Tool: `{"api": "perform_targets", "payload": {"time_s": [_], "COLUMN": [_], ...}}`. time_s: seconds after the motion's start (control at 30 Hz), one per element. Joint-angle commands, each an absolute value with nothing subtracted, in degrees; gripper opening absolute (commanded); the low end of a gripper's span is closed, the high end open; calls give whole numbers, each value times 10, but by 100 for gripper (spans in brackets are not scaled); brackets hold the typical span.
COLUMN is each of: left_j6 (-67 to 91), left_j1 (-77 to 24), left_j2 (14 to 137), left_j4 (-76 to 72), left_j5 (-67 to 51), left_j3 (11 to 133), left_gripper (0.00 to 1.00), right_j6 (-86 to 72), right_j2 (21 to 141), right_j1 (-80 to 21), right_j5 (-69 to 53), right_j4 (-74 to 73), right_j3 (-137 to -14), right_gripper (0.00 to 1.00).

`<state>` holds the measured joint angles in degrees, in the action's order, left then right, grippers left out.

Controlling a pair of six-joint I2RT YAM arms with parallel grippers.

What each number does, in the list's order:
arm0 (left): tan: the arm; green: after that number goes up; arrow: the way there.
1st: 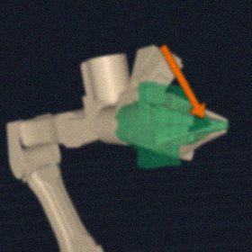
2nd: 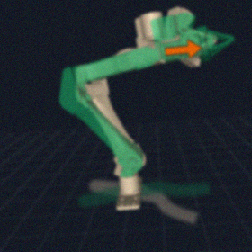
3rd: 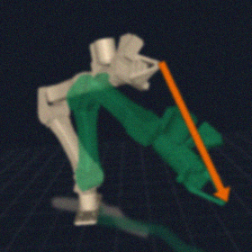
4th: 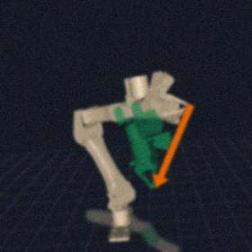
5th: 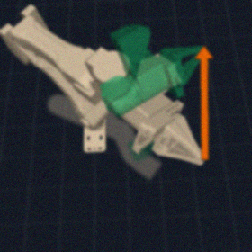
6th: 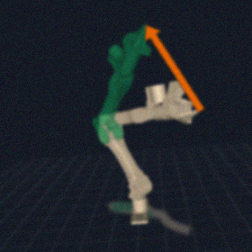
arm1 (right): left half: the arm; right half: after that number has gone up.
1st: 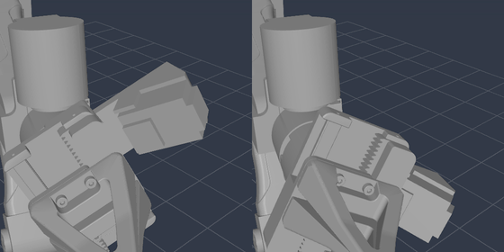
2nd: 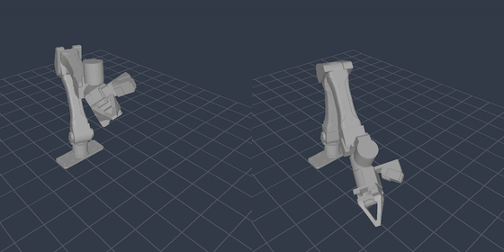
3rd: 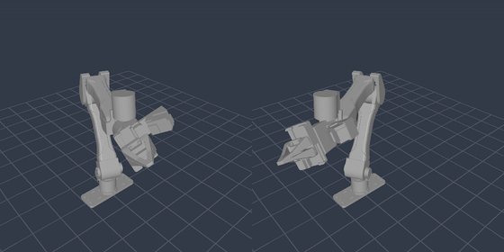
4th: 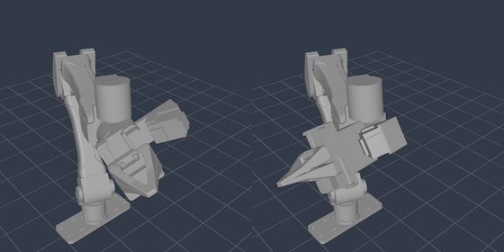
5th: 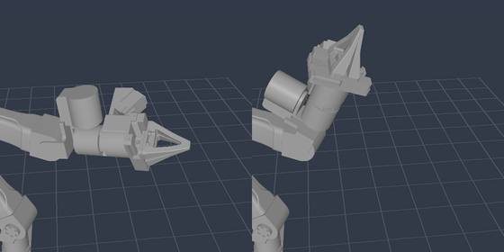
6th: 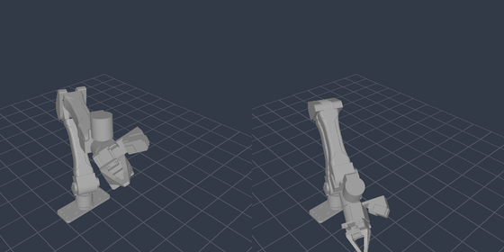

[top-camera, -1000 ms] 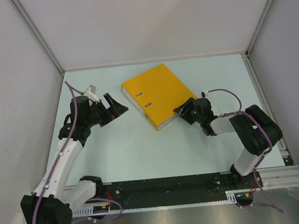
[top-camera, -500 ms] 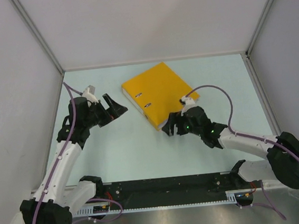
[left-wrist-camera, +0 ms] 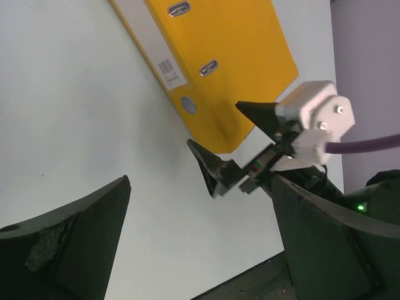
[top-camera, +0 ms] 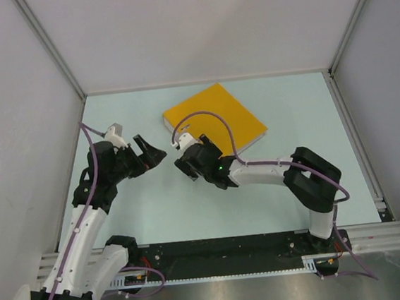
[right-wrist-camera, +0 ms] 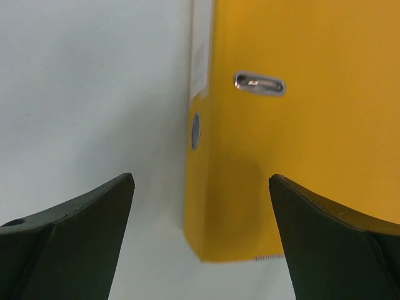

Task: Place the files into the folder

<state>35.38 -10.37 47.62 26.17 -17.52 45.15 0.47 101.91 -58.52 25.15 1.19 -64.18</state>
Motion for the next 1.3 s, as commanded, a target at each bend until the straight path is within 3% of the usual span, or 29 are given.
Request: {"api": "perform_targets", "payload": {"time_s": [0.0,0.2,0.33,0.5,0.67,0.9,1.03,1.27], "left_j6": [341,339,343,352,355,366,361,314], "left_j1": [-105,-105,-105,-105,-119,-153,-199,-297], "left_j2": [456,457,466,481,490,486,520,614], "left_j4": [269,268,255,236,238,215,216,273], "left_j5": [-164,-170,-181,-206,-218,-238,-233,-196], "left_j3": [441,445,440,447,477,511,586,887], "left_gripper": [99,99,99,99,99,100,100,99], "right_j6": [104,79,61,137,213,111,-22,-80], "right_j2": [1098,1129,1123,1139,1156,970,802,603], "right_j1": [-597,-541,-483,-404,-361,-393,-411,-400], "right_j5": [405,481,461,408,425,382,298,380], "right_j4": [-19,-54,-29,117,115,-96,-205,-333], "right_j3": [-709,-713,-711,-723,-783,-781,-783,-848], "right_gripper": [95,95,95,96,98,100,100,100]}}
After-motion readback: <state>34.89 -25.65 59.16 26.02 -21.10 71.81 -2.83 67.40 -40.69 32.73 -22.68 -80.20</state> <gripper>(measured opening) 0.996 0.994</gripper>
